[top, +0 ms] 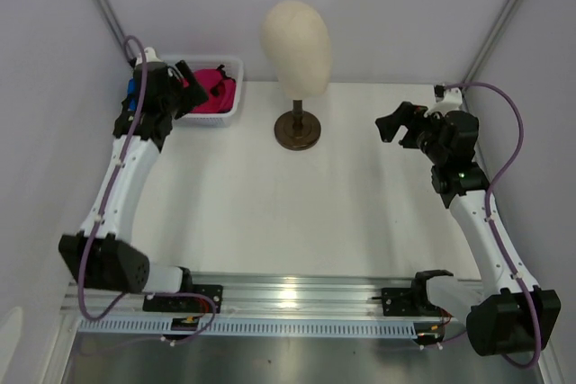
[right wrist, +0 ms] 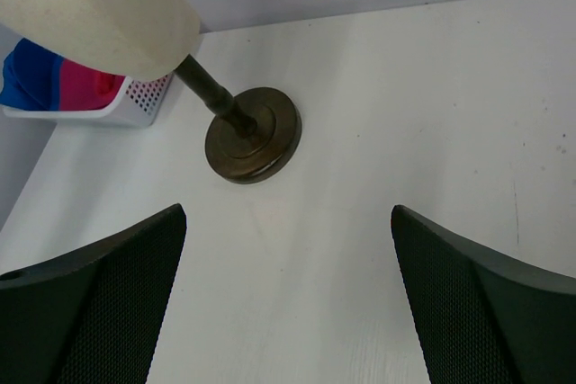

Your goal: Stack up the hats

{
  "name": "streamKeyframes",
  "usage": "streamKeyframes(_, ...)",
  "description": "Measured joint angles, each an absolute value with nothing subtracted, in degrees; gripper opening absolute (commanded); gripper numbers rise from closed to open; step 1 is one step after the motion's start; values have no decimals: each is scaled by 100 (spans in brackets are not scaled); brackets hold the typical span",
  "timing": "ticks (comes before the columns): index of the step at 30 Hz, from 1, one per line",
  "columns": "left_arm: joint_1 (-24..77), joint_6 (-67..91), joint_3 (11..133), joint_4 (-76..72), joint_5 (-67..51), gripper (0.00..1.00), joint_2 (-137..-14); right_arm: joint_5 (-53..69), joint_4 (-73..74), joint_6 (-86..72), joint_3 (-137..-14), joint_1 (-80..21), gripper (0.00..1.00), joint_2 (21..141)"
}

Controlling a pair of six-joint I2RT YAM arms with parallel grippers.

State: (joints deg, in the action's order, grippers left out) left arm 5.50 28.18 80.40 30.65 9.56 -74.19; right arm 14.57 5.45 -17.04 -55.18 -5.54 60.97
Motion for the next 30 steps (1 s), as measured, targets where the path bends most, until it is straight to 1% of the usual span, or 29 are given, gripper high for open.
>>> streamKeyframes(2, 421, 3085, 8355, 3000, 812, 90, -8077, 1417, 569, -1686, -5498, -554, 100, 6095)
streamKeyframes(4, 338, 3376, 8667, 2923, 742, 93, -8713, 1356, 572, -1664, -5496, -554, 99, 6095)
streamKeyframes(9, 242, 4071, 9524, 2541, 805, 95, -10294, 1293, 569, -1577, -5492, -556, 100, 6095)
streamKeyframes(18, -200, 5367, 9883, 1061, 447, 88, -12138, 1284, 528, -1538, -5347, -556, 99, 6071)
streamKeyframes(23, -495, 6163, 10132, 154, 274, 88, -12829, 1260, 475, -1538, -5345, -556, 100, 6071)
streamKeyframes(26, -545, 6482, 10669, -64, 250, 88, -13321, 1236, 464, -1538, -5349, -556, 99, 6119)
streamKeyframes(28, -534, 6635, 11238, -126, 209, 86, -13732, 1223, 469, -1538, -5365, -556, 100, 6200)
streamKeyframes(29, -523, 6707, 11498, -110, 183, 85, -13904, 1205, 473, -1538, -5374, -556, 99, 6241)
streamKeyframes(30, -515, 6757, 11725, -123, 154, 81, -14068, 1192, 480, -1540, -5382, -556, 99, 6283)
